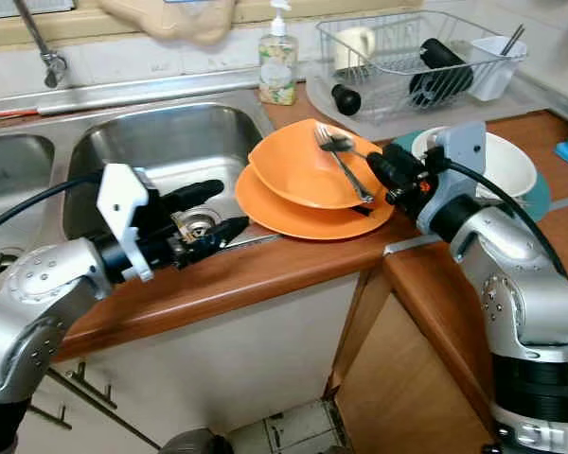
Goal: Kitchen organization
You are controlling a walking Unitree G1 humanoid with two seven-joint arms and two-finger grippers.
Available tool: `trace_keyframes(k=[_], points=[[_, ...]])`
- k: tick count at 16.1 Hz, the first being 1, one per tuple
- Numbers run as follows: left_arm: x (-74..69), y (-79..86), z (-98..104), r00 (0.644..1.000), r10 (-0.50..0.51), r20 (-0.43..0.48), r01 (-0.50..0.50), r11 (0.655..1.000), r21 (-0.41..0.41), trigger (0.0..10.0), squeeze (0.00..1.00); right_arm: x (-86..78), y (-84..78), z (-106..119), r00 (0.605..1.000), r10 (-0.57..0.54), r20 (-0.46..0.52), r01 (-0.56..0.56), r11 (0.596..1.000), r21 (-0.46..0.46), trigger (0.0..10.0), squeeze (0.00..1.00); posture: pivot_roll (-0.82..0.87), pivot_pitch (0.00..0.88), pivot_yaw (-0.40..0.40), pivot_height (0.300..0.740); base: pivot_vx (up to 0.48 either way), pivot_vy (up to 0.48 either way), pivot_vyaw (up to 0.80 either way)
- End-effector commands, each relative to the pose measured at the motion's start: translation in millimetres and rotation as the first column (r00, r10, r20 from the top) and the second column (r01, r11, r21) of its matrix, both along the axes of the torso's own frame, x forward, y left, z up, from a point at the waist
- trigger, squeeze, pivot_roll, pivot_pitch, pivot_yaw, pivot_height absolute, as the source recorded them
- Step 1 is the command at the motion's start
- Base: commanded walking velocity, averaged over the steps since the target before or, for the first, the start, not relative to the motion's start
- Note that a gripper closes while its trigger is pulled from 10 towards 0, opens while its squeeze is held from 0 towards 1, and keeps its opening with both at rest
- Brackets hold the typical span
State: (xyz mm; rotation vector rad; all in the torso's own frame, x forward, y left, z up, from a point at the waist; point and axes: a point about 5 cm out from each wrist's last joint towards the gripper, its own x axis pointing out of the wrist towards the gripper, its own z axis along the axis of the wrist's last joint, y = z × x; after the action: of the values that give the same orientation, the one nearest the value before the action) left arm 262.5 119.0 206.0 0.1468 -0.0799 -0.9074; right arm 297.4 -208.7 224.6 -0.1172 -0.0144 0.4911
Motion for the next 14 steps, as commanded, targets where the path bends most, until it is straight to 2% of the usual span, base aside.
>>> trace_keyframes(k=[1,2,5,7,8,9,12,13,14], points=[[1.1,-0.9,2,1.0,-0.008,0.022,0.007,0.999,0.033,10.0,0.0,-1.7,6.8,5,0.999,0.039,0.028,-0.037,0.997,-0.063,0.0,0.0,-0.04,0.0,0.053,0.716,0.0,0.0,0.0],[1.3,-1.7,1,1.0,-0.012,0.027,0.011,0.999,0.049,10.0,0.0,-2.9,8.6,1,0.998,0.055,0.017,-0.053,0.992,-0.117,0.0,0.0,-0.05,0.0,0.054,0.716,0.0,0.0,0.0],[0.1,-4.2,-1,0.999,-0.039,0.02,0.038,0.998,0.053,10.0,0.0,-3.3,11.6,-2,0.998,0.064,0.017,-0.061,0.984,-0.167,0.0,0.0,-0.04,0.0,0.053,0.716,0.0,0.0,0.0],[0.6,-5.8,-2,0.998,-0.046,0.03,0.044,0.996,0.077,10.0,0.0,0.4,9.0,3,0.998,0.034,0.051,-0.025,0.985,-0.172,0.0,0.0,-0.04,0.0,0.052,0.716,0.0,0.0,0.0],[3.5,-7.0,-1,0.997,-0.038,0.061,0.031,0.994,0.107,10.0,0.0,3.8,7.7,17,0.992,0.008,0.124,0.006,0.993,-0.118,0.0,0.0,-0.04,0.0,0.052,0.716,0.0,0.0,0.0],[6.0,-7.6,1,0.996,-0.034,0.082,0.023,0.992,0.123,10.0,0.0,3.4,10.2,24,0.99,0.027,0.142,-0.015,0.996,-0.084,0.0,0.0,-0.04,0.0,0.051,0.716,0.0,0.0,0.0],[12.5,-10.9,8,0.988,-0.026,0.15,0.004,0.99,0.144,10.0,0.0,-3.0,23.6,27,0.982,0.131,0.134,-0.117,0.988,-0.104,0.0,0.0,-0.04,0.0,0.047,0.716,0.0,0.0,0.0],[20.0,-13.6,14,0.97,-0.022,0.243,-0.026,0.981,0.192,10.0,0.0,-7.7,36.2,28,0.97,0.205,0.131,-0.186,0.972,-0.143,0.0,0.0,-0.04,0.0,0.044,0.716,0.0,0.0,0.0],[24.0,-14.6,17,0.959,-0.019,0.283,-0.042,0.977,0.208,10.0,0.0,-9.7,42.3,29,0.963,0.237,0.128,-0.218,0.965,-0.147,0.0,0.0,-0.04,0.0,0.044,0.716,0.0,0.0,0.0]])
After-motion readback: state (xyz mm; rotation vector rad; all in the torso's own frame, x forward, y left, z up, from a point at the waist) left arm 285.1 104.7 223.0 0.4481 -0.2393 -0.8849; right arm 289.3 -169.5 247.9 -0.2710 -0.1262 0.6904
